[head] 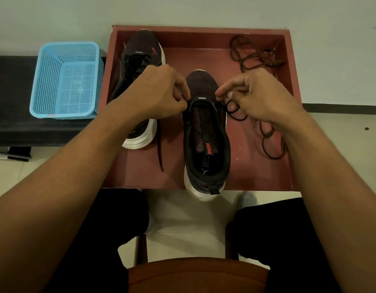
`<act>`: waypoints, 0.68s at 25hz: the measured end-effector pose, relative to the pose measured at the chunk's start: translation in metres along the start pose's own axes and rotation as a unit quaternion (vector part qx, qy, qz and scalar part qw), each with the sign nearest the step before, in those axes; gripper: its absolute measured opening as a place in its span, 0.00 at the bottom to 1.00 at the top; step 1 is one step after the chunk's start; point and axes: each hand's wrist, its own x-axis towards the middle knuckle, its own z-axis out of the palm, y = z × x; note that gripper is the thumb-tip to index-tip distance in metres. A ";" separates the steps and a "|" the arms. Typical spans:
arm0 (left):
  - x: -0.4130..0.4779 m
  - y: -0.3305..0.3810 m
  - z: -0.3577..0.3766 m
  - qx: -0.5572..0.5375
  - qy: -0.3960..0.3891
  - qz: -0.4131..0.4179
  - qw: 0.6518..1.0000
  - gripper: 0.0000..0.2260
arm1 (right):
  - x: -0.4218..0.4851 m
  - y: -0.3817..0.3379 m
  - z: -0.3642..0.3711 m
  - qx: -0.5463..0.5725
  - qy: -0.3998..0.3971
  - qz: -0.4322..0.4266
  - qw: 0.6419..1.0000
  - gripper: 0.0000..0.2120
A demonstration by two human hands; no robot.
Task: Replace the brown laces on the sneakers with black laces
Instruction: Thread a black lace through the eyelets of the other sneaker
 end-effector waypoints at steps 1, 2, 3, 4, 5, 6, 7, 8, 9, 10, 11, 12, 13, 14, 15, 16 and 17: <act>0.000 -0.001 0.000 -0.005 0.000 -0.005 1.000 0.05 | 0.000 0.000 0.000 0.002 -0.001 -0.002 1.000 0.11; 0.000 -0.001 0.001 -0.009 0.006 -0.011 1.000 0.04 | 0.000 0.000 0.000 0.005 -0.004 -0.003 1.000 0.09; 0.000 -0.001 0.002 -0.010 0.015 -0.019 1.000 0.03 | 0.000 0.000 -0.001 0.007 -0.007 -0.002 1.000 0.07; -0.001 0.000 0.003 -0.008 0.023 -0.025 0.999 0.02 | 0.000 -0.001 -0.001 0.005 -0.009 -0.001 1.000 0.06; -0.001 0.000 0.004 -0.003 0.029 -0.025 0.999 0.02 | -0.001 -0.001 -0.001 -0.003 -0.010 -0.001 1.000 0.05; -0.001 0.001 0.004 0.002 0.031 -0.021 0.999 0.01 | -0.002 -0.002 -0.001 -0.017 -0.009 -0.001 1.000 0.06; -0.001 0.002 0.004 0.003 0.031 -0.015 0.999 0.01 | -0.002 -0.003 -0.001 -0.034 -0.008 -0.002 0.999 0.05; -0.001 0.003 0.004 0.002 0.029 -0.011 1.000 0.02 | -0.003 -0.004 -0.001 -0.048 -0.007 0.001 0.999 0.04; -0.001 0.004 0.003 0.001 0.026 -0.011 1.000 0.04 | -0.003 -0.005 0.000 -0.060 -0.006 0.005 0.998 0.03; -0.001 0.004 0.002 0.002 0.023 -0.012 1.000 0.05 | -0.003 -0.006 0.000 -0.067 -0.005 0.008 0.998 0.03; -0.001 0.004 0.002 0.005 0.020 -0.014 1.000 0.06 | -0.003 -0.006 0.001 -0.073 -0.005 0.010 0.997 0.03; -0.001 0.004 0.001 0.011 0.018 -0.016 1.000 0.07 | -0.003 -0.007 0.001 -0.076 -0.004 0.011 0.997 0.03; -0.002 0.004 0.000 0.016 0.014 -0.019 1.000 0.07 | -0.004 -0.008 0.001 -0.079 -0.002 0.011 0.997 0.03; -0.001 0.003 -0.001 0.019 0.009 -0.019 1.000 0.05 | -0.004 -0.008 0.001 -0.082 0.001 0.013 0.997 0.03; -0.001 0.002 -0.003 0.017 0.003 -0.018 1.000 0.03 | -0.003 -0.008 0.002 -0.087 0.005 0.016 0.996 0.03; -0.001 0.002 -0.003 0.012 -0.004 -0.014 1.000 0.02 | -0.003 -0.008 0.002 -0.094 0.011 0.021 0.995 0.02; -0.001 0.002 -0.003 0.005 -0.010 -0.010 1.000 0.04 | -0.003 -0.008 0.003 -0.104 0.019 0.027 0.994 0.03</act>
